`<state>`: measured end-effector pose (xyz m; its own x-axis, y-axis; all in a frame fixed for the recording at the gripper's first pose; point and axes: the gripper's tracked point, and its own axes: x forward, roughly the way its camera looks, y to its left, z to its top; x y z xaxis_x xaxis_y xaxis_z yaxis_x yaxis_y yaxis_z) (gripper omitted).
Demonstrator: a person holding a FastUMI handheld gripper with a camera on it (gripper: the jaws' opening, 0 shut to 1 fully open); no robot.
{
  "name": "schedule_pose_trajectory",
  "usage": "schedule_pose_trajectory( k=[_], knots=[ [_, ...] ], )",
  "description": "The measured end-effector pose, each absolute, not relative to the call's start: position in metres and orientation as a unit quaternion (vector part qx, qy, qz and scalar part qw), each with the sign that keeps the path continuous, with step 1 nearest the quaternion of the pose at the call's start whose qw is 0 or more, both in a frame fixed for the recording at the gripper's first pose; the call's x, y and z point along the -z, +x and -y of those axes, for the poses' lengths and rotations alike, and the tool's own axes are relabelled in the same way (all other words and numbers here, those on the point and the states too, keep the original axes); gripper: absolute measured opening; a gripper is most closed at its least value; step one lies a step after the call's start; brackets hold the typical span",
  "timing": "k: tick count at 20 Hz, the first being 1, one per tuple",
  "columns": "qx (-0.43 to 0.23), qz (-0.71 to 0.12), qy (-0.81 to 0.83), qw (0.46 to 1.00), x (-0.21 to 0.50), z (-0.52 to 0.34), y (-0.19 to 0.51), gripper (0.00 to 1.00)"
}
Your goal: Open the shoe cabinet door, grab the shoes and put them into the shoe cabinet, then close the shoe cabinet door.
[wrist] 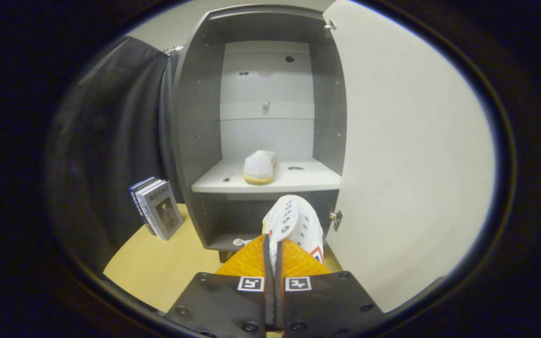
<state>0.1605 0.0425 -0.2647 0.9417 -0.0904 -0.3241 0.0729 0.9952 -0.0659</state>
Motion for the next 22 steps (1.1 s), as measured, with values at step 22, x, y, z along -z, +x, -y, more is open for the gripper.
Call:
schedule_pose_trajectory(
  k=[22],
  knots=[
    [-0.010, -0.163, -0.085, 0.983, 0.222, 0.016, 0.447, 0.02]
  ],
)
